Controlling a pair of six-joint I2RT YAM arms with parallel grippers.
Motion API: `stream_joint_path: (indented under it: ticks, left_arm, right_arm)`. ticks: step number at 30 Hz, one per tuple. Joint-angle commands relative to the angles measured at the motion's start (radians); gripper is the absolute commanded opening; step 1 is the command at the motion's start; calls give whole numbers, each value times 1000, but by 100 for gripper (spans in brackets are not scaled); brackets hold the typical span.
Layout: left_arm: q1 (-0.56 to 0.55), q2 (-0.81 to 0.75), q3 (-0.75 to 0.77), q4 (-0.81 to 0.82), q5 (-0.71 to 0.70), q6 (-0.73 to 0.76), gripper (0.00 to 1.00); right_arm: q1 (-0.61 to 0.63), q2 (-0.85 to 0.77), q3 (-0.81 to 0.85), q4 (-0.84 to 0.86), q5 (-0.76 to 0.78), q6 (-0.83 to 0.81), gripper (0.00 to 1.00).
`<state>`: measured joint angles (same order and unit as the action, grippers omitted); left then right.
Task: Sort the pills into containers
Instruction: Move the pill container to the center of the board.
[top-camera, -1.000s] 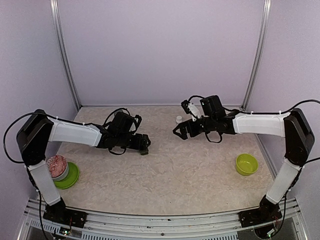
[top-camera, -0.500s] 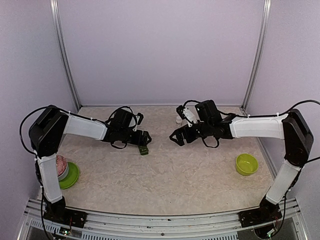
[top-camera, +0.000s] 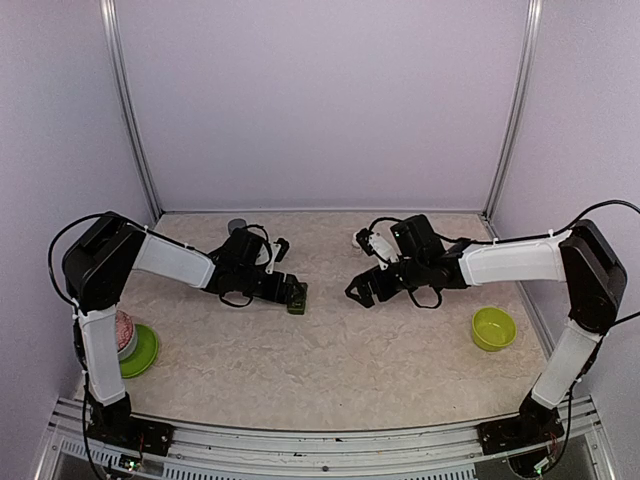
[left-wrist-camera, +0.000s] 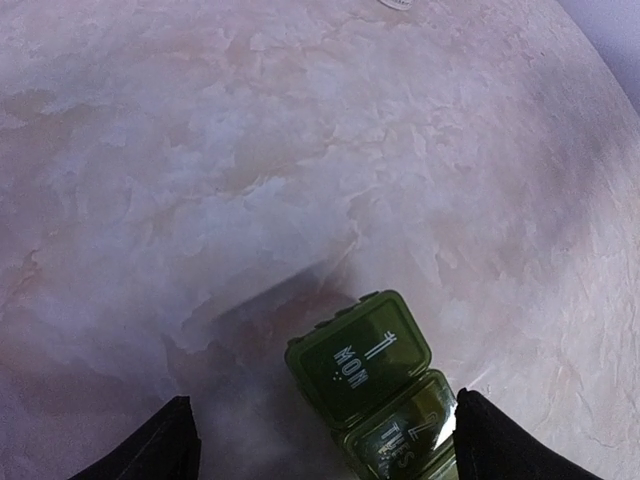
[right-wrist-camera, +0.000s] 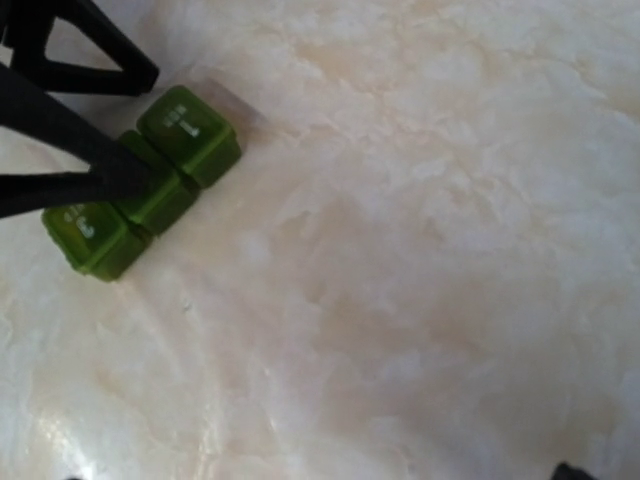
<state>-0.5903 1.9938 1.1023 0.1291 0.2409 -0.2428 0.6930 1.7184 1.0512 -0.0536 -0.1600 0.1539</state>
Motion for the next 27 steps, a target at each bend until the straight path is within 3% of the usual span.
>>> stream_joint_path:
  ticks: [1, 7, 11, 22, 27]
  left_arm:
    - [6, -39, -7, 62, 15, 3, 86]
    - [28, 7, 81, 85, 113, 54, 88]
    - [32, 62, 146, 62, 155, 74, 98]
    - [29, 154, 253, -34, 289, 131, 99]
    - [26, 148, 233, -30, 345, 133, 99]
  right_arm:
    - [23, -13, -8, 28, 5, -4, 100]
    - [41, 2, -6, 21, 8, -10, 100]
    - [44, -21, -19, 6, 27, -14, 100]
    - [46, -76, -36, -34, 46, -15, 100]
    - [48, -79, -33, -45, 48, -15, 100]
